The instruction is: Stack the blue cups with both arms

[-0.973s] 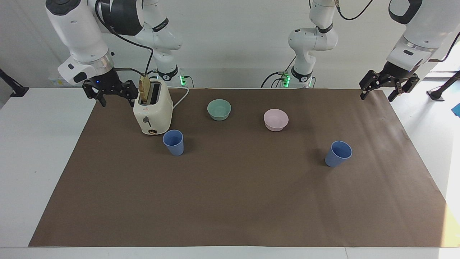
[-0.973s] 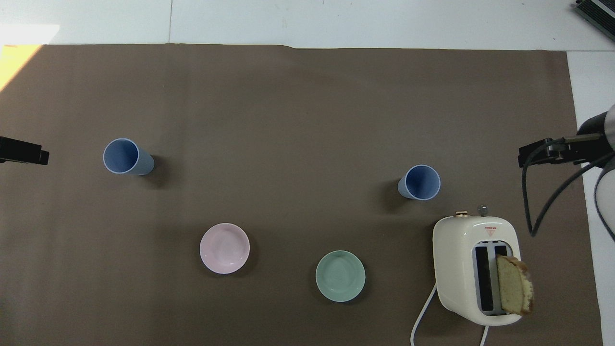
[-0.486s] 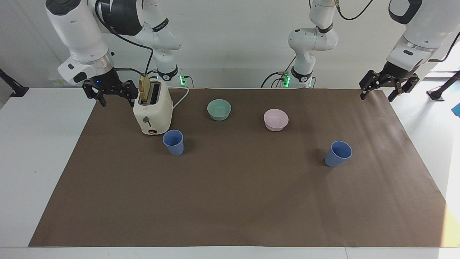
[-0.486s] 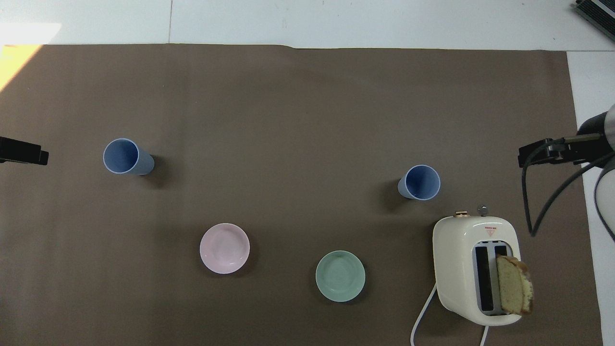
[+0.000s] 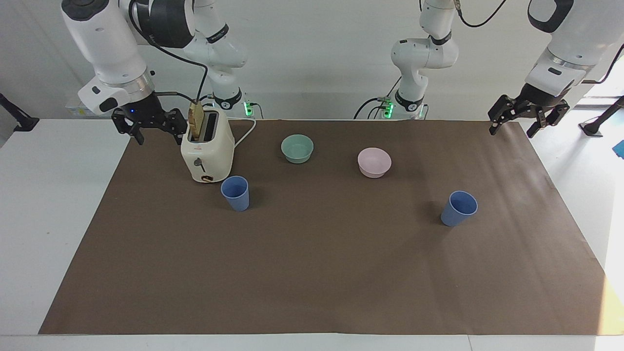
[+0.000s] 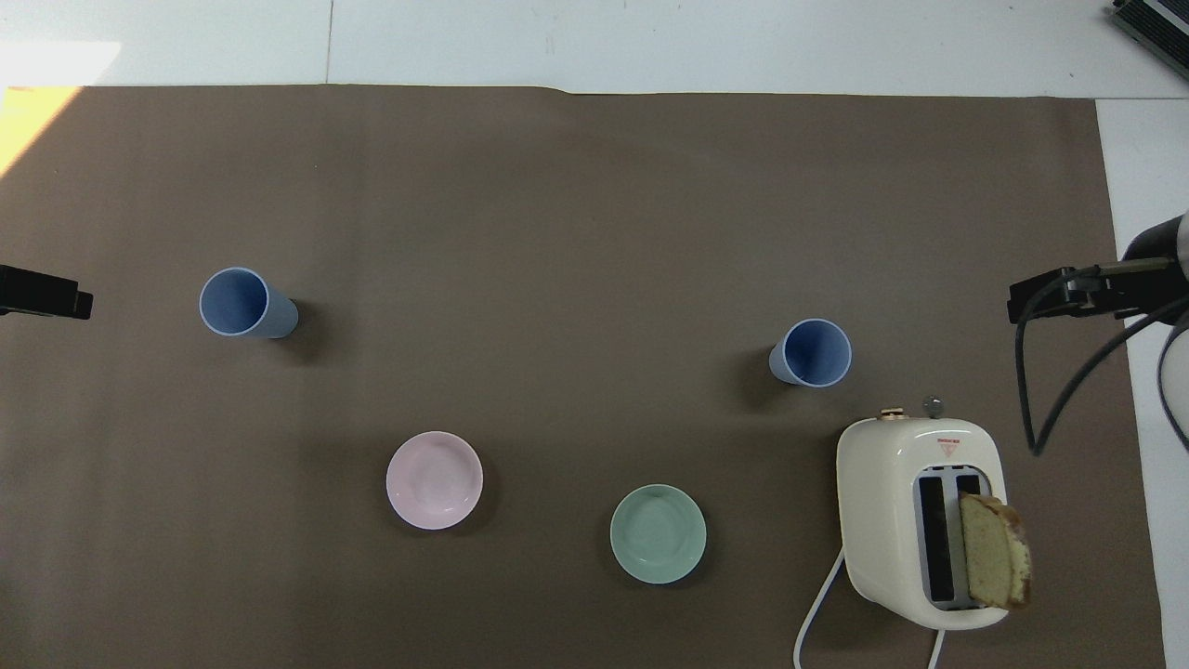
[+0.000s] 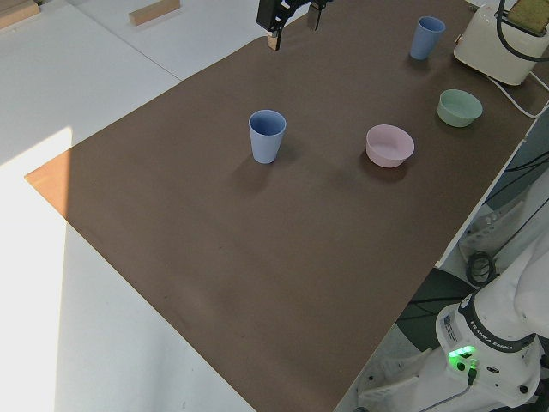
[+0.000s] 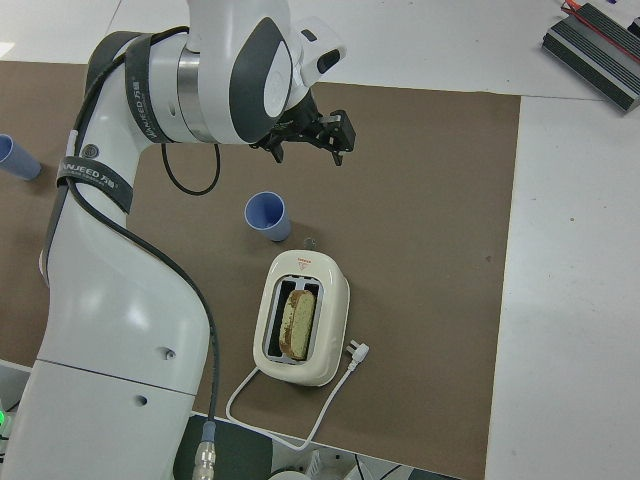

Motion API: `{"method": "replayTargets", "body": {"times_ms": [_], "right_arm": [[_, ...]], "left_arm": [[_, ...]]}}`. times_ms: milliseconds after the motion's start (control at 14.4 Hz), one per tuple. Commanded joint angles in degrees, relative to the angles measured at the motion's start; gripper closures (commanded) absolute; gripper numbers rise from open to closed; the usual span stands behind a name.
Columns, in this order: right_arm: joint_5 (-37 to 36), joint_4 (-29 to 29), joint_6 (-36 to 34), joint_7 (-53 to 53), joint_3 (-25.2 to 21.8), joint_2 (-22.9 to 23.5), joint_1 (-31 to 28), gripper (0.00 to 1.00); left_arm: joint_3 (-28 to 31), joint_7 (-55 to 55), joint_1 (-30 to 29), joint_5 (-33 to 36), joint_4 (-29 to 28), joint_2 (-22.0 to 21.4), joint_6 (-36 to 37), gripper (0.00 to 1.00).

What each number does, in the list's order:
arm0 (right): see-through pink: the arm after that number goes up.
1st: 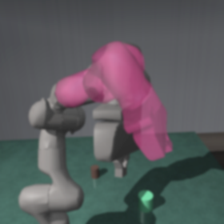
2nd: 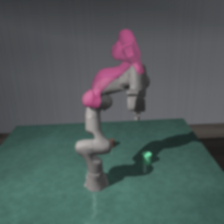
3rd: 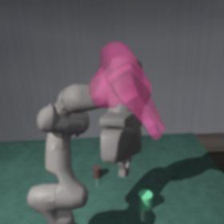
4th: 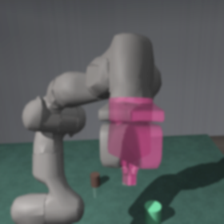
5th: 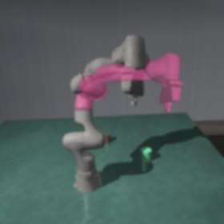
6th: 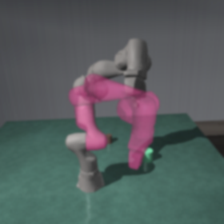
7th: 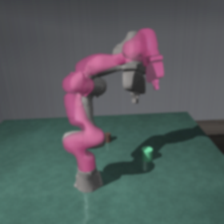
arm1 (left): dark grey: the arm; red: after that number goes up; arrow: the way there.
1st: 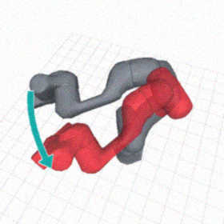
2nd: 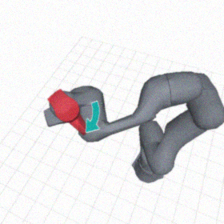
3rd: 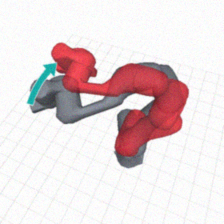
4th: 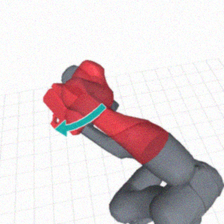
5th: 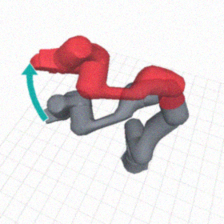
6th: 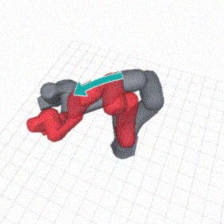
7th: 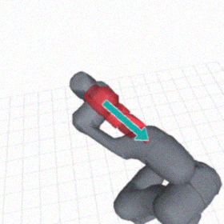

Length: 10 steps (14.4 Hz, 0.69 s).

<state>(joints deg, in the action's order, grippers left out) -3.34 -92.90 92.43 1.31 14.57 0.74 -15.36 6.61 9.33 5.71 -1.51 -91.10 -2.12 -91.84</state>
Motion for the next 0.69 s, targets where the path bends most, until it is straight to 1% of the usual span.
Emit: {"method": "replayTargets", "body": {"times_ms": [0,417,625], "right_arm": [[1.40,-1.32,0.82,-0.16,0.20,-1.09,-0.81,0.00],[1.40,-1.32,1.17,1.42,0.20,-1.09,-0.81,0.00],[1.40,-1.32,1.17,1.42,0.20,-1.09,-0.81,0.00]], "left_arm": [[-0.19,0.51,-0.52,-0.34,-0.30,-0.87,0.70,0.00],[-0.11,1.66,-0.79,-0.34,-0.57,-1.05,-0.09,0.00],[0.16,2.01,-0.87,-0.34,-1.44,-1.05,-2.98,0.00]]}}
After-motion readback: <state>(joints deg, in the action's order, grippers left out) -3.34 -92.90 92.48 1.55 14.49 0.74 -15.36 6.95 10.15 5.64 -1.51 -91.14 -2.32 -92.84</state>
